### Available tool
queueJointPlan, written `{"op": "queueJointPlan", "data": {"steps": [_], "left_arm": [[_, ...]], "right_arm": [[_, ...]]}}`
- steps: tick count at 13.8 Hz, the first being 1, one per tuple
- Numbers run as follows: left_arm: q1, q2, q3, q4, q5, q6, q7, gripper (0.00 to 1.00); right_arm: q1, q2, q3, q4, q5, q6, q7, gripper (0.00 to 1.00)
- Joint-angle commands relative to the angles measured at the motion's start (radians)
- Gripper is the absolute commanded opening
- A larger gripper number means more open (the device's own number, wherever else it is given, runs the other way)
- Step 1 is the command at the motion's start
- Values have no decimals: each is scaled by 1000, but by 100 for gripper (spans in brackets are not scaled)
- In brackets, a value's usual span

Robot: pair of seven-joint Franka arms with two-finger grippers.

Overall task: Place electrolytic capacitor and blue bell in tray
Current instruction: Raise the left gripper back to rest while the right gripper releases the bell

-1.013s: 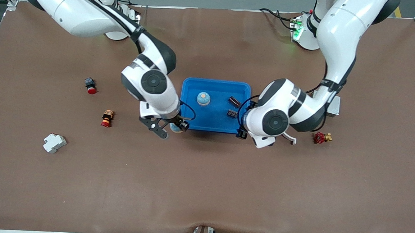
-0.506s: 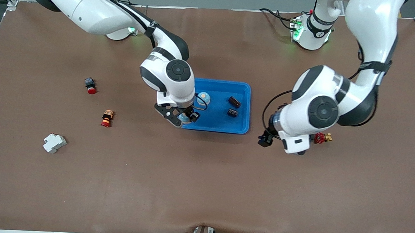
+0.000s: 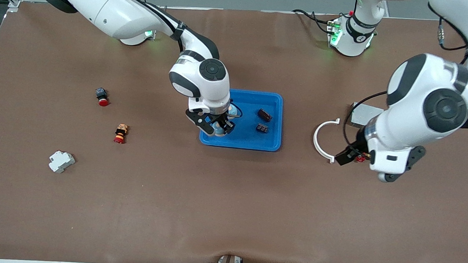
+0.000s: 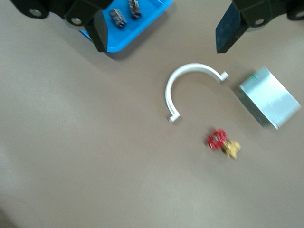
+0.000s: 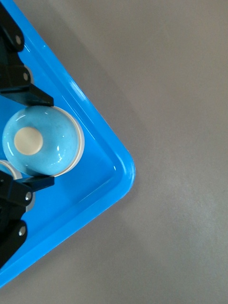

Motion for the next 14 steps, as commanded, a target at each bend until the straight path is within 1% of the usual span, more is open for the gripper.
{"op": "queueJointPlan", "data": {"steps": [1, 3, 5, 6, 8, 9, 10, 11, 12, 13, 14], "left_arm": [[50, -74, -2, -21, 21, -19, 145, 100], [61, -110, 6, -19, 24, -56, 240, 100], [120, -159, -5, -25, 24, -62, 331, 100], [125, -176, -2, -25, 16, -91, 365, 100], [159, -217, -5, -27, 9, -145, 397, 100], [156, -236, 1, -30, 4, -171, 432, 100], [151, -258, 18, -38, -4, -183, 508, 100], [136, -300, 52, -80, -7, -174, 581, 100], [104, -334, 96, -116, -19, -173, 619, 100], [70, -376, 156, -163, -60, -170, 648, 100], [44, -404, 207, -189, -91, -162, 681, 100]], "right_arm": [[46, -8, -43, -19, -47, 38, 71, 0], [73, -10, -87, -46, -49, 99, 88, 0], [89, -8, -98, -51, -50, 107, 95, 0], [96, -8, -110, -51, -50, 109, 95, 0], [131, -7, -152, -51, -52, 128, 95, 0], [150, -3, -172, -51, -52, 133, 95, 0], [158, -2, -181, -51, -50, 139, 95, 0], [161, 0, -187, -50, -50, 142, 95, 0], [161, 4, -189, -48, -50, 142, 95, 0], [161, 10, -189, -47, -50, 142, 95, 0], [162, 13, -189, -45, -52, 142, 95, 0]]}}
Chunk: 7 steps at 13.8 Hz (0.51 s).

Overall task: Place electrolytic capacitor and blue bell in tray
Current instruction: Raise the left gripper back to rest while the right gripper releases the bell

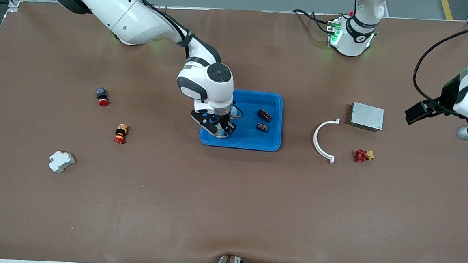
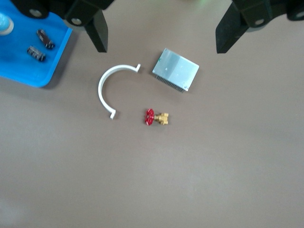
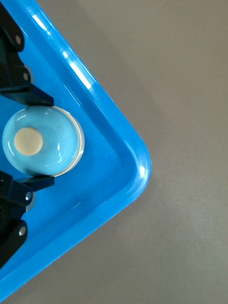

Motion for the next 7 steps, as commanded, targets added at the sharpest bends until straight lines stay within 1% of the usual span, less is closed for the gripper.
{"op": "queueJointPlan", "data": {"steps": [1, 3, 4, 6, 7], "left_arm": [[-81, -121, 137, -128, -59, 19, 106, 100], [-124, -164, 214, -163, -67, 26, 203, 100], [-138, -195, 241, -197, -91, 48, 232, 100], [-158, -269, 251, -290, -103, 94, 233, 100], [-167, -283, 252, -304, -103, 97, 233, 100]], "right_arm": [[12, 5, -8, 0, -29, 10, 30, 0], [24, 5, -8, 2, -27, 10, 47, 0], [30, 10, -13, 3, -29, 10, 56, 0], [50, 14, -28, 7, -27, 12, 56, 0], [64, 20, -45, 11, -26, 12, 56, 0]]}}
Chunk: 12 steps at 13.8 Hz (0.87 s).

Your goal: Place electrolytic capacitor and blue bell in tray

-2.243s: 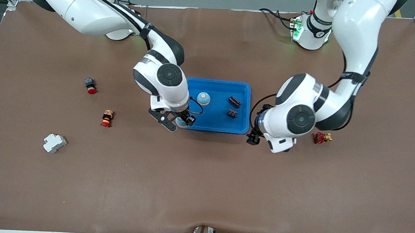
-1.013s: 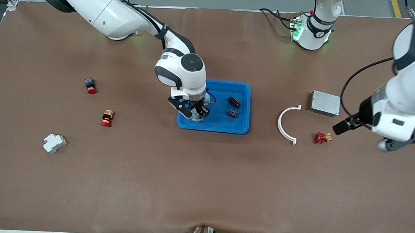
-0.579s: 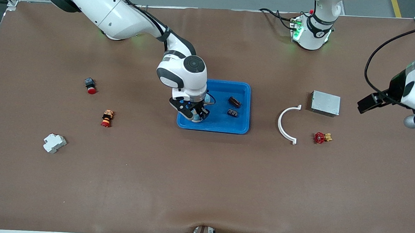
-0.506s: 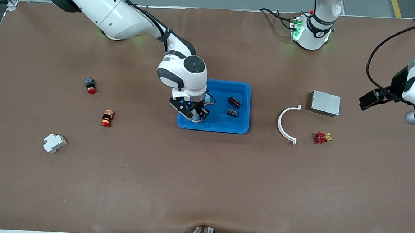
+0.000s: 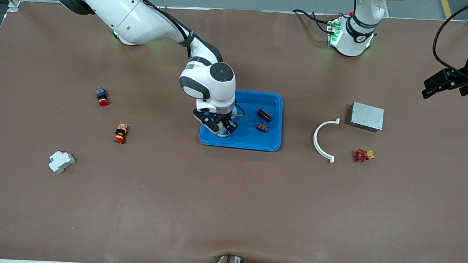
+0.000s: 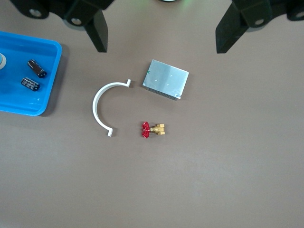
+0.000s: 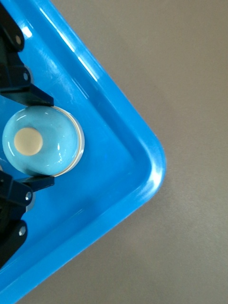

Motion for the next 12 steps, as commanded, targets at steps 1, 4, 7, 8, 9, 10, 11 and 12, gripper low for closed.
{"op": "queueJointPlan", "data": {"steps": [1, 4, 7, 8, 9, 10, 11, 12], "left_arm": [[-35, -89, 15, -106, -14, 40, 11, 100], [-35, -95, 9, -101, -15, 36, 13, 100], [-34, -85, 10, -83, -14, 34, 14, 100], [-31, -85, 13, -77, -9, 27, 16, 100], [-23, -85, 15, -74, -11, 8, 16, 100], [-17, -82, 15, -60, -11, 1, 10, 100], [-15, -80, 15, -57, -11, -4, 7, 100], [-14, -82, 15, -60, -11, -18, 11, 100]], "right_arm": [[48, 14, -42, 16, -24, 9, 33, 0], [65, 28, -58, 30, -16, 12, 35, 0], [65, 30, -58, 42, -12, 12, 62, 0], [65, 30, -58, 42, -12, 12, 62, 0], [65, 30, -58, 42, -12, 12, 64, 0], [65, 30, -58, 42, -12, 10, 64, 2], [63, 30, -59, 42, -12, 10, 64, 83], [66, 30, -59, 42, -19, 9, 64, 100]]}}
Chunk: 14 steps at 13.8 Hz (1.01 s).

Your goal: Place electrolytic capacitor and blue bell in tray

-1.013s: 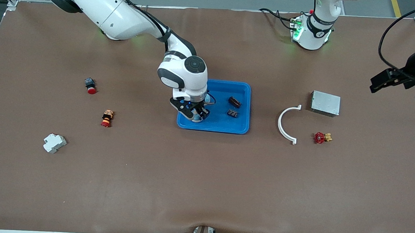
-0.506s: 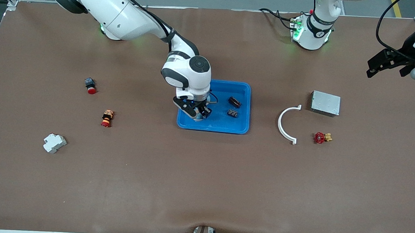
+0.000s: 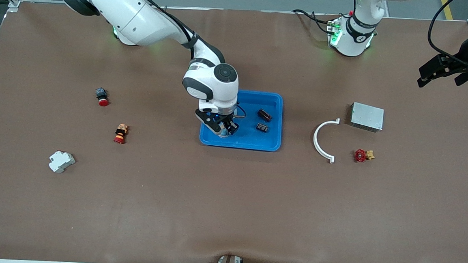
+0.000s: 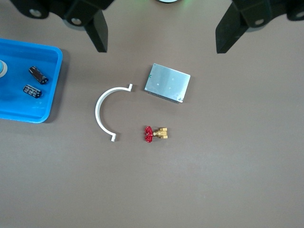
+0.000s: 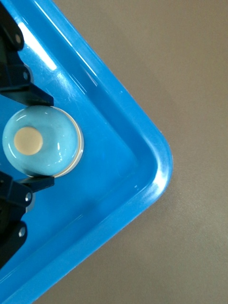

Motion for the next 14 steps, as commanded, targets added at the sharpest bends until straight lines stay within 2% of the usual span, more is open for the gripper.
{"op": "queueJointPlan", "data": {"steps": [1, 4, 10, 12, 14], "left_arm": [[9, -7, 3, 16, -9, -38, 12, 100], [10, 39, 1, 43, 0, -38, 7, 100], [12, 42, 0, 51, 6, -47, 7, 100], [10, 41, 3, 53, 6, -67, 6, 100], [10, 41, 3, 57, 6, -67, 6, 100]], "right_arm": [[20, 16, -14, 22, -22, 3, 23, 100], [10, 11, -13, 33, -23, -3, 6, 100], [-17, 8, 4, 74, -9, -12, -81, 100], [-39, 8, 31, 96, -8, -63, -123, 100], [-100, 5, 99, 124, 35, -133, -190, 100]]}}
